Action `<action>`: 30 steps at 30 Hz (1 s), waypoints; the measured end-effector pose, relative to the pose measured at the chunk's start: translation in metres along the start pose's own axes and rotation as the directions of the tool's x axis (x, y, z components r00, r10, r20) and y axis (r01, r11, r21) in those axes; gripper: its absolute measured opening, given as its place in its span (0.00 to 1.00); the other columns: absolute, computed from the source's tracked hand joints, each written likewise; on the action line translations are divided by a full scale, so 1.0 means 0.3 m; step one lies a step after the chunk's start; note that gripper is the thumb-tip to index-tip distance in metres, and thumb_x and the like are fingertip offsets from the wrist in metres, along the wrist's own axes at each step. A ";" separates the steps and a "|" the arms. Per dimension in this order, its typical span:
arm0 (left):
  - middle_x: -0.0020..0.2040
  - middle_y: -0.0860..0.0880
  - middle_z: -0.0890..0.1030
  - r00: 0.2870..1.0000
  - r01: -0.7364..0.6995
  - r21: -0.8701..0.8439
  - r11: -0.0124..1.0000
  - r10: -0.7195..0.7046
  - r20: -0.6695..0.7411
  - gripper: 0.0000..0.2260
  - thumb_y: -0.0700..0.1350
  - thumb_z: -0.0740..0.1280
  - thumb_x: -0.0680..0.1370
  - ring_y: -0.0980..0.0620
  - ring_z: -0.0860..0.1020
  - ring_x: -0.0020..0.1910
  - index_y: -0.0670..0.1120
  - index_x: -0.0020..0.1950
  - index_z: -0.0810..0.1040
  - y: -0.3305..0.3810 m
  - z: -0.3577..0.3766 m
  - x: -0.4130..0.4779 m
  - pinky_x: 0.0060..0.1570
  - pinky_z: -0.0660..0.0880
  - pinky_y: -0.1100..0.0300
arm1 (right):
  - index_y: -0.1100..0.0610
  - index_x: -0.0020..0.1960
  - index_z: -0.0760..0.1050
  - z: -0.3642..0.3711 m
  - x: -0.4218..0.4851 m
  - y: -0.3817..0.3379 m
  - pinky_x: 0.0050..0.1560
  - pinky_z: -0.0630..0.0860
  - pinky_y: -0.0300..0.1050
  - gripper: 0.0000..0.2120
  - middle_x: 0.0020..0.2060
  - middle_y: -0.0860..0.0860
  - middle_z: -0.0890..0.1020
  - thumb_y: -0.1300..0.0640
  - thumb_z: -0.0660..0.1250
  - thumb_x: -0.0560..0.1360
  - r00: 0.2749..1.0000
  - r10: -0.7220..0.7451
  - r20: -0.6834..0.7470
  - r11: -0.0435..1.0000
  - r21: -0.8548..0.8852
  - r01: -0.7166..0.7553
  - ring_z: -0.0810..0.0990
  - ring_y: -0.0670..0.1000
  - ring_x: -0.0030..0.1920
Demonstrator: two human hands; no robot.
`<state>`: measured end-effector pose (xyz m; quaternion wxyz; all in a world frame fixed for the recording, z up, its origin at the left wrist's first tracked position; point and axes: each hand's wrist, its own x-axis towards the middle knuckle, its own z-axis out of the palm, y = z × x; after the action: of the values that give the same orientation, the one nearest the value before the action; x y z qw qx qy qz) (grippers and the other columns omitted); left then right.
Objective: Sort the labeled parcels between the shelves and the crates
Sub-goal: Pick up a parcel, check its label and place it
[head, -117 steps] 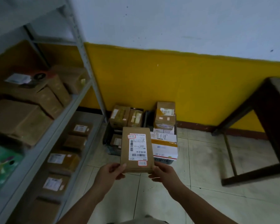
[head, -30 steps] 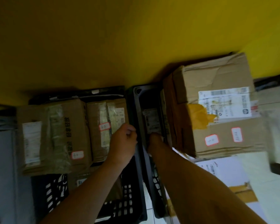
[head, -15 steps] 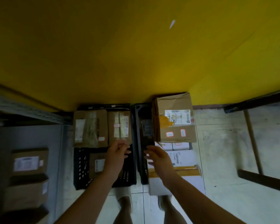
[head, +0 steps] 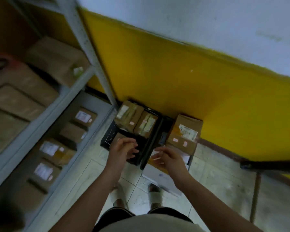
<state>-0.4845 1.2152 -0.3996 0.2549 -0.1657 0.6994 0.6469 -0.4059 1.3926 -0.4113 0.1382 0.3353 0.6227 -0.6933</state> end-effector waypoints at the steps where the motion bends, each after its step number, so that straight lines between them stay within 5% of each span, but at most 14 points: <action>1: 0.49 0.41 0.85 0.998 -0.041 -0.048 0.998 0.038 -0.054 0.07 0.37 0.65 0.81 0.46 0.84 0.44 0.40 0.55 0.82 0.011 -0.046 -0.070 0.45 0.80 0.55 | 0.59 0.55 0.80 0.036 -0.031 -0.042 0.45 0.81 0.43 0.12 0.44 0.57 0.86 0.64 0.57 0.83 0.998 -0.033 0.051 0.999 -0.026 0.034 0.85 0.54 0.44; 4: 0.51 0.41 0.85 0.961 -0.168 -0.141 0.976 0.130 -0.246 0.08 0.37 0.64 0.82 0.43 0.84 0.48 0.41 0.55 0.82 0.039 -0.231 -0.260 0.47 0.78 0.53 | 0.59 0.54 0.80 0.207 -0.122 -0.161 0.50 0.81 0.49 0.10 0.46 0.58 0.86 0.63 0.59 0.83 0.959 -0.139 0.249 0.984 -0.074 0.162 0.85 0.56 0.47; 7: 0.51 0.40 0.84 0.870 -0.297 -0.201 0.934 0.177 -0.460 0.08 0.36 0.63 0.82 0.45 0.84 0.45 0.40 0.55 0.82 0.045 -0.460 -0.463 0.46 0.77 0.53 | 0.59 0.54 0.79 0.458 -0.249 -0.225 0.50 0.81 0.48 0.09 0.45 0.57 0.85 0.63 0.60 0.83 0.843 -0.237 0.483 0.945 -0.087 0.316 0.85 0.54 0.44; 12: 0.47 0.41 0.84 0.620 -0.520 -0.190 0.833 0.215 -0.754 0.08 0.34 0.63 0.81 0.47 0.81 0.42 0.39 0.55 0.81 -0.029 -0.816 -0.896 0.44 0.76 0.54 | 0.55 0.51 0.79 0.933 -0.589 -0.178 0.40 0.78 0.37 0.10 0.38 0.52 0.85 0.65 0.60 0.82 0.565 -0.260 0.783 0.890 -0.034 0.456 0.83 0.48 0.37; 17: 0.46 0.42 0.84 0.394 -0.624 -0.168 0.763 0.122 -0.911 0.08 0.34 0.64 0.80 0.46 0.81 0.43 0.39 0.55 0.81 -0.254 -1.110 -1.359 0.46 0.75 0.55 | 0.57 0.51 0.79 1.281 -0.953 0.019 0.38 0.78 0.38 0.09 0.40 0.53 0.85 0.65 0.61 0.82 0.336 -0.184 0.924 0.866 -0.009 0.500 0.83 0.49 0.37; 22: 0.46 0.45 0.85 0.288 -0.634 -0.148 0.759 0.055 -0.956 0.09 0.35 0.64 0.80 0.50 0.82 0.44 0.40 0.56 0.81 -0.469 -1.337 -1.651 0.44 0.77 0.57 | 0.62 0.57 0.79 1.496 -1.176 0.199 0.48 0.80 0.45 0.09 0.48 0.56 0.87 0.62 0.61 0.82 0.303 -0.129 0.944 0.879 -0.033 0.475 0.85 0.57 0.50; 30: 0.52 0.41 0.84 0.389 -0.559 -0.215 0.801 0.024 -0.921 0.07 0.38 0.68 0.79 0.45 0.82 0.50 0.41 0.56 0.81 -0.550 -1.651 -1.630 0.54 0.76 0.47 | 0.60 0.57 0.79 1.722 -1.194 0.271 0.56 0.80 0.52 0.09 0.49 0.55 0.86 0.62 0.61 0.82 0.419 -0.120 0.900 0.865 -0.112 0.489 0.85 0.55 0.52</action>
<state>-0.0637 0.6595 -0.2393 -0.3241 -0.4054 0.5518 0.6528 -0.2438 0.8027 -0.2461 0.3616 -0.2156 0.6306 -0.6520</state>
